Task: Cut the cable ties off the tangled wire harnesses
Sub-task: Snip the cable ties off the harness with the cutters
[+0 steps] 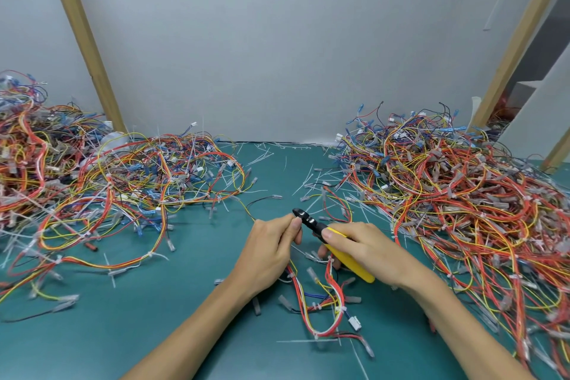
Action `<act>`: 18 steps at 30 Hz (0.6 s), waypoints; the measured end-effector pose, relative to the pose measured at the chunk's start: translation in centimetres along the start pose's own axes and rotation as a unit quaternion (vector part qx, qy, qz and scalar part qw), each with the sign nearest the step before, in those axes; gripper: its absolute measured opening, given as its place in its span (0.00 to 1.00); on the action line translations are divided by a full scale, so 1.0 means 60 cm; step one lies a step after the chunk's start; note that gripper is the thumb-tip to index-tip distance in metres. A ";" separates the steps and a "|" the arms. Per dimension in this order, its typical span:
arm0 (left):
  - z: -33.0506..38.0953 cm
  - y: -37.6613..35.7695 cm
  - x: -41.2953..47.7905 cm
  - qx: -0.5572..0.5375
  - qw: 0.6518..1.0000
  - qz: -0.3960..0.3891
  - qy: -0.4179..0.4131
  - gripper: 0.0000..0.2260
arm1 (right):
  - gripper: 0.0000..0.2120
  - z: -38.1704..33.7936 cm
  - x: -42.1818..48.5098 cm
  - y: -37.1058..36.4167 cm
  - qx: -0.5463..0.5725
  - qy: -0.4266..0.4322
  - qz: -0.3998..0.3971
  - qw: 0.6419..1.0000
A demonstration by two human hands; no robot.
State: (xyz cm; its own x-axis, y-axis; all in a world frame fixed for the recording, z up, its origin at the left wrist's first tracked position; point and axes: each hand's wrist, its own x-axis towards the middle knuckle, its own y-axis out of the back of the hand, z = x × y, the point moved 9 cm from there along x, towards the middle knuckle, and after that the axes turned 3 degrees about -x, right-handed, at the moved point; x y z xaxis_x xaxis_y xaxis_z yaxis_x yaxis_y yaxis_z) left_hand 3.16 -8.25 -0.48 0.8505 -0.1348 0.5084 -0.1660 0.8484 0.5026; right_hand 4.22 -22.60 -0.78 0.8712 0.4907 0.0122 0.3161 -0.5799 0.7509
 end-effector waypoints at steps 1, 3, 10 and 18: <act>0.000 -0.001 0.000 0.002 1.000 -0.003 -0.001 0.16 | 0.22 0.001 0.000 0.000 -0.004 0.002 -0.007 1.000; 0.000 -0.002 0.000 0.005 1.000 -0.005 -0.001 0.16 | 0.21 0.003 0.000 0.000 -0.012 0.004 -0.012 1.000; -0.001 0.000 0.000 0.006 1.000 0.001 -0.002 0.16 | 0.22 -0.001 0.002 0.000 -0.027 0.011 0.021 0.999; -0.004 -0.002 0.000 0.004 1.000 -0.003 -0.002 0.16 | 0.20 -0.010 0.003 0.001 -0.080 0.032 0.081 0.993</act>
State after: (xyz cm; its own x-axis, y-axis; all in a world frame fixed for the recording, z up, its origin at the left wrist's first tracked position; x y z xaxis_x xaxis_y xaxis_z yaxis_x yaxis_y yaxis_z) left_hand 3.30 -8.25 -0.69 0.8499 -0.1421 0.5074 -0.1644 0.8434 0.5115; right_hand 4.19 -22.14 -0.35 0.8781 0.4433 0.1798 0.1058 -0.5466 0.8307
